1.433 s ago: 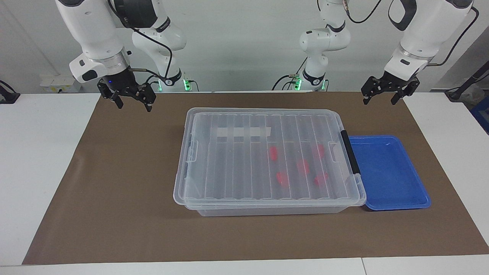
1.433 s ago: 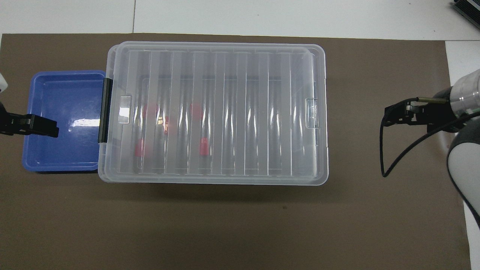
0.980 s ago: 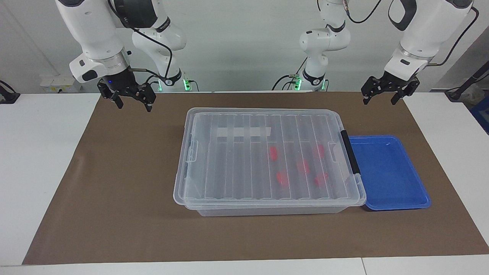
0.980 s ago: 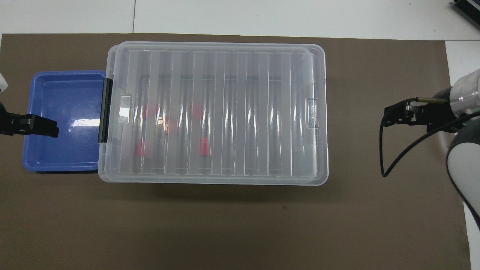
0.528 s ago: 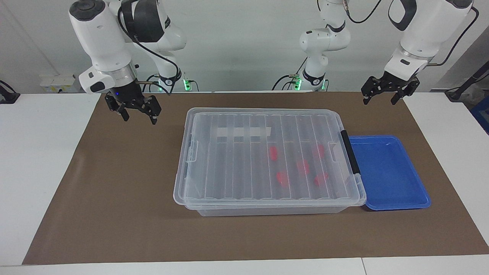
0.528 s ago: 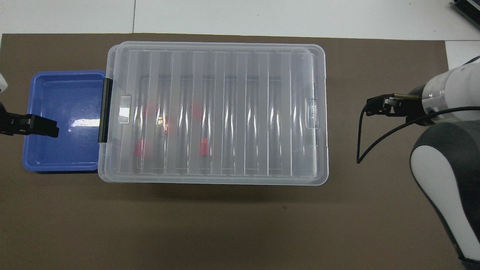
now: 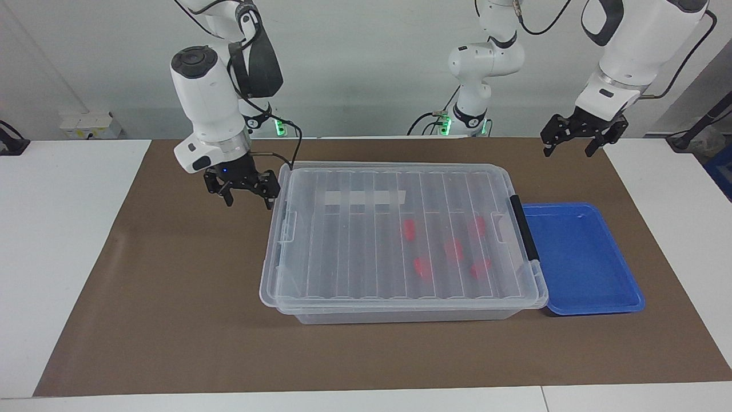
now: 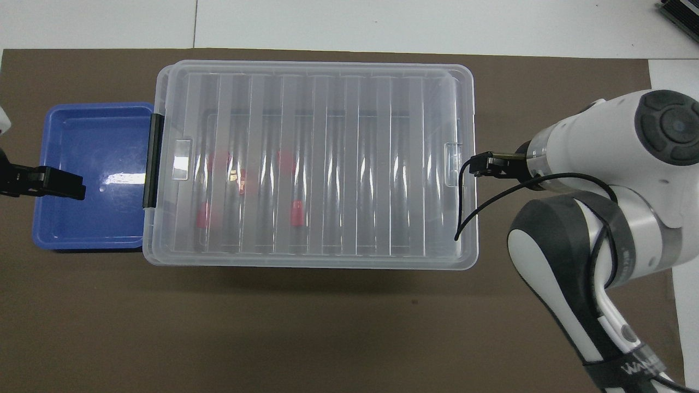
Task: Place red block in blue tray from box
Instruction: 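Hook the right gripper onto the lid's near end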
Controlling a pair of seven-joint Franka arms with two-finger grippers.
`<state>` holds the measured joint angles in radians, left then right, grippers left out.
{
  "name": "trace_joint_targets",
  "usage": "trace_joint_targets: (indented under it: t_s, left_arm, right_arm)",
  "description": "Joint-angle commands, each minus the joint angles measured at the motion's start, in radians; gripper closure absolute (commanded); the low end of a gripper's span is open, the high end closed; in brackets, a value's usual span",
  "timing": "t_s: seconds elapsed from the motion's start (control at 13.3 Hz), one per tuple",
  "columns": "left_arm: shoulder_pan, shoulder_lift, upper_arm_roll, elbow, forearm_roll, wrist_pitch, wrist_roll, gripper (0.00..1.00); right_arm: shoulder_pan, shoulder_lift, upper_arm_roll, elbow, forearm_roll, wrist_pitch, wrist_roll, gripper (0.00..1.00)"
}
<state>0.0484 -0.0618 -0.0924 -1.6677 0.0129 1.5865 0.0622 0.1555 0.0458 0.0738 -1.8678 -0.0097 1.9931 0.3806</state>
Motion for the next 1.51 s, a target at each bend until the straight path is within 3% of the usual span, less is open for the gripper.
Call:
trace_joint_targets:
  t_s: [0.0, 0.9, 1.43]
  left_arm:
    - [0.011, -0.029, -0.003, -0.032, -0.010, 0.009, 0.005, 0.00]
    - [0.011, -0.029, -0.003, -0.032, -0.010, 0.009, 0.005, 0.00]
    - [0.011, -0.029, -0.003, -0.032, -0.010, 0.009, 0.005, 0.00]
  right_arm:
    - [0.002, -0.047, 0.004, -0.086, 0.013, 0.059, 0.026, 0.00]
    - [0.001, -0.070, 0.003, -0.157, 0.014, 0.066, -0.006, 0.00]
    - [-0.117, -0.084, 0.003, -0.186, 0.013, 0.061, -0.192, 0.00]
